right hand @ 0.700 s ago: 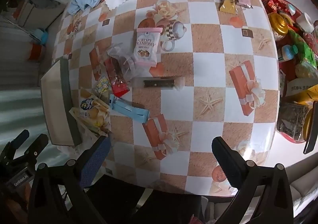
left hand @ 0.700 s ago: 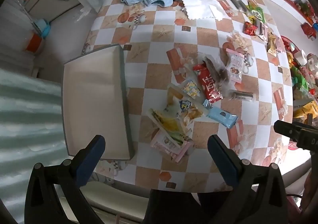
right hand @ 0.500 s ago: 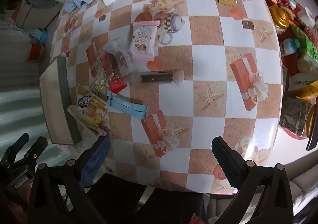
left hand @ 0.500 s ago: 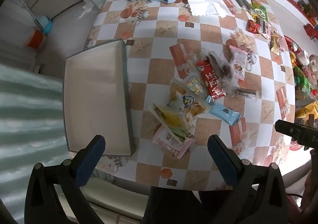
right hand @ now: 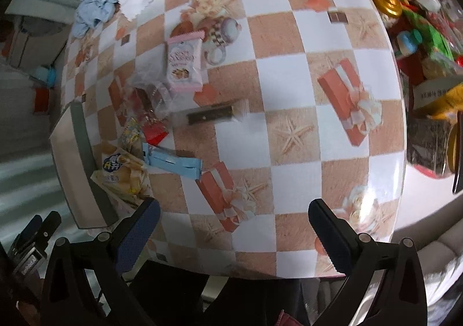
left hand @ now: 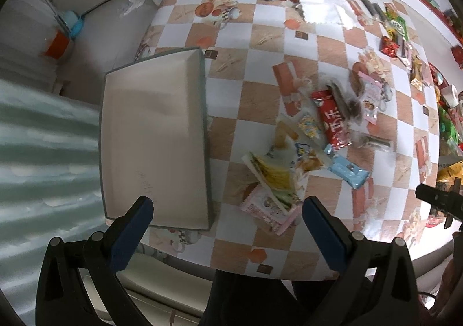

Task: Organize snacks
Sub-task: 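Move both grippers toward the snack pile on the checkered table, then grasp the white-and-blue potato-stick bag with the right gripper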

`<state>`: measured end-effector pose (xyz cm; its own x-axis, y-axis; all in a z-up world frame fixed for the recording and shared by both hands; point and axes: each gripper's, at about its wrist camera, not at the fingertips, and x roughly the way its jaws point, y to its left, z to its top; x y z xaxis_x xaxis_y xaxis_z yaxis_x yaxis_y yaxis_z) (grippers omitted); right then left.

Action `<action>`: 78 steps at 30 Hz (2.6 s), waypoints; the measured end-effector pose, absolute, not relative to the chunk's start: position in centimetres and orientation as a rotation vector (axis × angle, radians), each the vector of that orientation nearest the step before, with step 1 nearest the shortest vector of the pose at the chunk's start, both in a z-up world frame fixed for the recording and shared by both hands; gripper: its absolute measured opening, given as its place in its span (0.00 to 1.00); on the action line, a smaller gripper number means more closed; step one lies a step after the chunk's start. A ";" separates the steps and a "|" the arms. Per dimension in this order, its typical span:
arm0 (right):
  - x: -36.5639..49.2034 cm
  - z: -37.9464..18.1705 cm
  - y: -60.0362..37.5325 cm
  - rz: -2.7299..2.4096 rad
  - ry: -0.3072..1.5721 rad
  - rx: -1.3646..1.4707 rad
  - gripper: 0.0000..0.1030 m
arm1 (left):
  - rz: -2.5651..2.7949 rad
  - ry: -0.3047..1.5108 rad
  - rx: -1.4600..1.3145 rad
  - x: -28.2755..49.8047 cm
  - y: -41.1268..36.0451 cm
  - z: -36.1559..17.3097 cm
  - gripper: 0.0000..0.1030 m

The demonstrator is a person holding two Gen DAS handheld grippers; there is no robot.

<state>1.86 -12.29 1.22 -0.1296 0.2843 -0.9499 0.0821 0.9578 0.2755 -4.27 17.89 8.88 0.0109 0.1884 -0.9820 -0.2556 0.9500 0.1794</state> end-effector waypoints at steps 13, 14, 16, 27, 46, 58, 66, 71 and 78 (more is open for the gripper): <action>-3.0 -2.4 -9.6 0.016 1.781 0.333 1.00 | 0.059 1.602 0.108 -2.1 19.7 2.8 1.00; -3.4 -2.5 -9.8 -0.009 1.787 0.330 1.00 | 0.036 1.603 0.126 -1.9 19.4 2.5 1.00; -3.9 -2.6 -9.6 -0.033 1.793 0.339 1.00 | -0.019 1.596 0.178 -1.6 18.2 1.9 1.00; -3.4 -2.6 -3.3 0.059 1.805 0.356 1.00 | 0.034 1.554 0.089 -1.5 23.0 3.0 1.00; -1.1 -7.6 3.5 -0.040 1.805 0.438 1.00 | 0.070 1.566 0.077 -5.1 28.4 2.7 1.00; -5.4 -7.3 -7.7 -0.210 1.756 0.426 1.00 | -0.060 1.578 0.126 -3.5 23.8 2.1 1.00; -7.0 -7.6 -12.0 -0.186 1.753 0.446 1.00 | -0.113 1.692 0.048 -3.5 20.5 -0.5 1.00; -6.7 -5.9 -8.7 -0.115 1.778 0.429 1.00 | -0.096 1.628 0.139 -2.3 19.0 -0.1 1.00; -7.1 -7.1 -8.6 -0.145 1.824 0.425 1.00 | -0.099 1.551 0.271 1.2 16.2 -1.1 1.00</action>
